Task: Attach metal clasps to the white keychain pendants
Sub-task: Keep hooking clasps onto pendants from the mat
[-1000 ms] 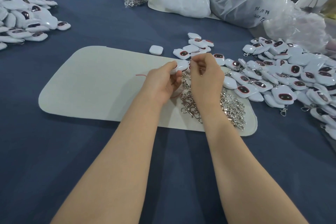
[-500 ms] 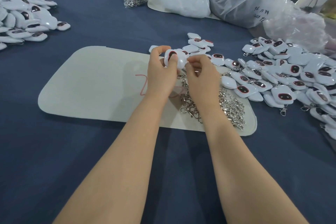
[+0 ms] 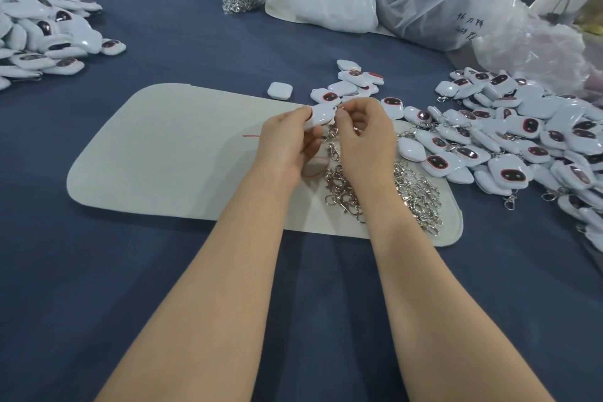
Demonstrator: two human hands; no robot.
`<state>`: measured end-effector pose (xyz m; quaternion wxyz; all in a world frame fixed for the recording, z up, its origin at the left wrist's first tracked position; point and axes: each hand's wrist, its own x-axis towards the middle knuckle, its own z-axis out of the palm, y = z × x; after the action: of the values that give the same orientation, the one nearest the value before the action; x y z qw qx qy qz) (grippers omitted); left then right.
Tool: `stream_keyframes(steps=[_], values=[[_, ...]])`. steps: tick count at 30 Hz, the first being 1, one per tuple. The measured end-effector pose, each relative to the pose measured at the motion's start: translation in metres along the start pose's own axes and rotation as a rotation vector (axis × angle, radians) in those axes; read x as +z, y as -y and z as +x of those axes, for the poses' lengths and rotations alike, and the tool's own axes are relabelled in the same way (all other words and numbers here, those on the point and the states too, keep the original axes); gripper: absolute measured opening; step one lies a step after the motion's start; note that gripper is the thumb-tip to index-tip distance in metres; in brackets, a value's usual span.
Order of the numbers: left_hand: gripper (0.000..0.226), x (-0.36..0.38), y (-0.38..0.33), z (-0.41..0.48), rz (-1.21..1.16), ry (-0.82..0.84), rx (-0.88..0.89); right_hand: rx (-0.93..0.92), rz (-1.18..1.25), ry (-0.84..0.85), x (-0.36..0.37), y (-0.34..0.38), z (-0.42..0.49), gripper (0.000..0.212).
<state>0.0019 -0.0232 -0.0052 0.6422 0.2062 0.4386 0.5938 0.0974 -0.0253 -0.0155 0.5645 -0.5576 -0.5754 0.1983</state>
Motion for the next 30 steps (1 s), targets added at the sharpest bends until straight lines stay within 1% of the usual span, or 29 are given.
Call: stream_keyframes(steps=[4, 6, 7, 8, 10, 13, 16, 19, 21, 22, 24, 26, 28, 30], values=[[0.012, -0.001, 0.0, 0.0, -0.013, -0.022, 0.001, 0.023, -0.002, 0.017, -0.001, 0.001, 0.0, 0.009], [0.004, -0.001, -0.001, 0.0, -0.009, -0.026, 0.016, 0.003, -0.049, 0.018, -0.001, 0.001, 0.0, 0.009], [0.004, 0.0, -0.001, -0.001, 0.014, -0.038, 0.052, -0.015, -0.085, 0.02, -0.002, 0.001, 0.0, 0.009], [0.008, 0.0, 0.0, -0.001, 0.061, -0.054, 0.112, -0.036, -0.131, 0.026, -0.002, 0.001, 0.001, 0.008], [0.011, 0.0, 0.002, -0.003, 0.237, -0.083, 0.289, -0.068, -0.217, 0.041, -0.003, 0.0, 0.001, 0.008], [0.013, 0.001, 0.005, -0.007, 0.471, -0.053, 0.545, -0.091, -0.267, 0.055, -0.004, -0.001, 0.002, 0.01], [0.016, 0.002, 0.008, -0.008, 0.623, -0.018, 0.696, -0.1, -0.3, 0.074, -0.005, -0.002, 0.002, 0.01], [0.017, 0.002, 0.011, -0.008, 0.727, -0.004, 0.765, -0.092, -0.307, 0.101, -0.006, -0.005, 0.002, 0.012], [0.015, 0.002, 0.011, -0.007, 0.687, -0.011, 0.733, -0.063, -0.275, 0.099, -0.006, -0.005, 0.001, 0.01], [0.014, 0.002, 0.01, -0.006, 0.616, -0.026, 0.674, -0.047, -0.247, 0.094, -0.005, -0.004, 0.001, 0.009], [0.012, 0.003, 0.007, -0.004, 0.412, -0.073, 0.506, -0.025, -0.185, 0.106, -0.005, -0.003, 0.0, 0.007], [0.016, 0.003, 0.005, -0.002, 0.211, -0.101, 0.34, -0.013, -0.126, 0.117, -0.004, -0.002, 0.0, 0.007], [0.017, 0.003, 0.004, -0.001, 0.09, -0.075, 0.219, -0.007, -0.062, 0.089, -0.003, 0.0, 0.0, 0.009], [0.013, 0.002, 0.003, 0.001, 0.019, -0.027, 0.128, -0.008, -0.018, 0.058, -0.002, 0.001, 0.001, 0.01]])
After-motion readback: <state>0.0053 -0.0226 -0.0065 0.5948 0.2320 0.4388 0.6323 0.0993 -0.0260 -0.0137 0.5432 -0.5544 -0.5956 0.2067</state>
